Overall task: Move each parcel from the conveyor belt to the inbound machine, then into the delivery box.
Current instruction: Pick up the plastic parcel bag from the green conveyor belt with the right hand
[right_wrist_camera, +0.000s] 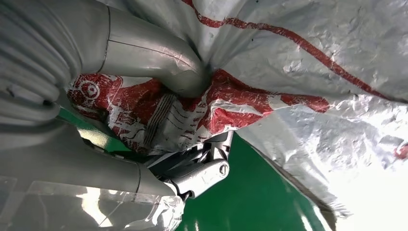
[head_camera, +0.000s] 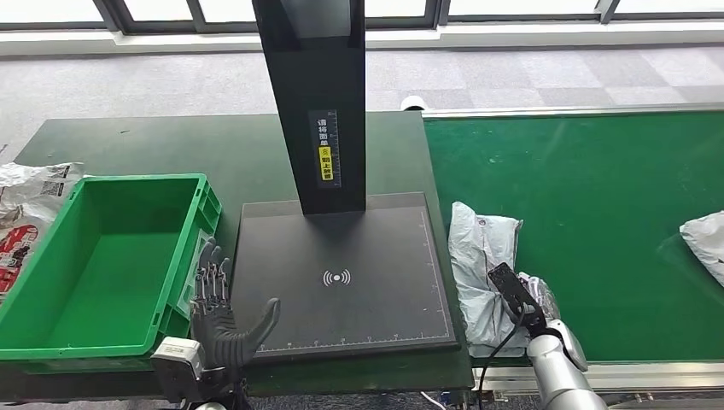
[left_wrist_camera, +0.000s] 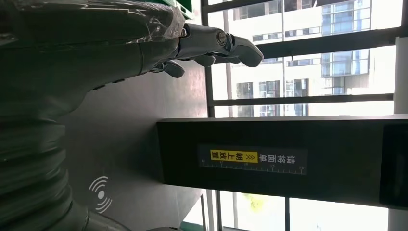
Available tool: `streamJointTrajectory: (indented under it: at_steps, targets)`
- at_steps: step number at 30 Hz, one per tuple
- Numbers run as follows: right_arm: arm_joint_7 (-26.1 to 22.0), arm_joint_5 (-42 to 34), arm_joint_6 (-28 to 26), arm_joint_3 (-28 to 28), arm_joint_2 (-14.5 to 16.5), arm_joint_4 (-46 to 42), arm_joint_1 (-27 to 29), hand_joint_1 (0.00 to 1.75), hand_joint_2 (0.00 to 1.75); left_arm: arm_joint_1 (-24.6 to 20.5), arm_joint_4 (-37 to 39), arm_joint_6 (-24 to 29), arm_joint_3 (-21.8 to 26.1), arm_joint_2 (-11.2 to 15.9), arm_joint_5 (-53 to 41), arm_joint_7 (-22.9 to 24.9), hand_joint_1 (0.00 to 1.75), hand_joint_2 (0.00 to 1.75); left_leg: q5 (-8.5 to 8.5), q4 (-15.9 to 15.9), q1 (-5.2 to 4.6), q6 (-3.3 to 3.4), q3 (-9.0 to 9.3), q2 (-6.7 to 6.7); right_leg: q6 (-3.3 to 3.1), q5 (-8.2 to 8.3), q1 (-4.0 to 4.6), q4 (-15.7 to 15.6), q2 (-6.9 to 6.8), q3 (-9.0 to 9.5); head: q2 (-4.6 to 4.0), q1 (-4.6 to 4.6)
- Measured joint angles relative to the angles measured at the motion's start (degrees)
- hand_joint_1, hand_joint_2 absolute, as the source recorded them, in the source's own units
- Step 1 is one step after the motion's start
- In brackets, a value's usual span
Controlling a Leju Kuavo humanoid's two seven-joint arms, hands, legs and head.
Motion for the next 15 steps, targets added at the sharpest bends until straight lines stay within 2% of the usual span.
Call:
streamJointTrajectory:
  at_steps: [4,7,10,12,15]
  targets:
    - [-0.90,-0.12,-1.88,0.04,0.03,0.35,-0.71,1.75,1.75,0.07,-0.01,0.83,0.00,0.08,0.01,0.00,0.00,1.75,-0.01,0.00,0.01,0.05,-0.05,0.04,0.01,-0.01,-0.04,0.00,0.00,0.03,0.00,0.00]
    - [-7.44,-3.78,-7.94,-0.10,0.55,0.00,-0.42,1.75,1.75,0.64,-0.28,1.97,0.00,0.08,-0.14,0.00,0.00,1.75,0.10,0.01,-0.03,0.13,-0.26,-0.04,0.04,0.08,-0.10,0.01,-0.08,-0.07,0.00,0.00]
    - [-15.39,-8.94,-13.50,-0.34,2.47,-3.44,0.44,1.75,1.75,1.54,-0.86,2.44,0.00,0.05,-0.63,-0.02,0.00,1.75,0.21,0.01,-0.04,0.10,-0.47,-0.06,0.04,0.18,-0.11,0.01,-0.09,-0.37,0.00,0.00]
    - [-17.77,-10.83,-15.03,-0.42,3.77,-6.20,0.76,1.75,1.75,1.84,-1.09,2.49,0.00,0.01,-0.87,-0.02,0.00,1.75,0.23,0.01,-0.04,0.07,-0.32,-0.06,0.03,0.20,-0.09,0.02,-0.06,-0.50,0.00,0.00]
    - [-18.31,-13.89,-16.50,0.04,6.11,-12.32,2.75,1.75,1.75,2.21,-1.29,2.30,0.00,-0.07,-1.31,-0.02,0.00,1.75,0.28,0.01,-0.02,0.04,-0.27,-0.25,0.01,0.18,-0.07,0.03,-0.22,-0.58,0.00,0.00]
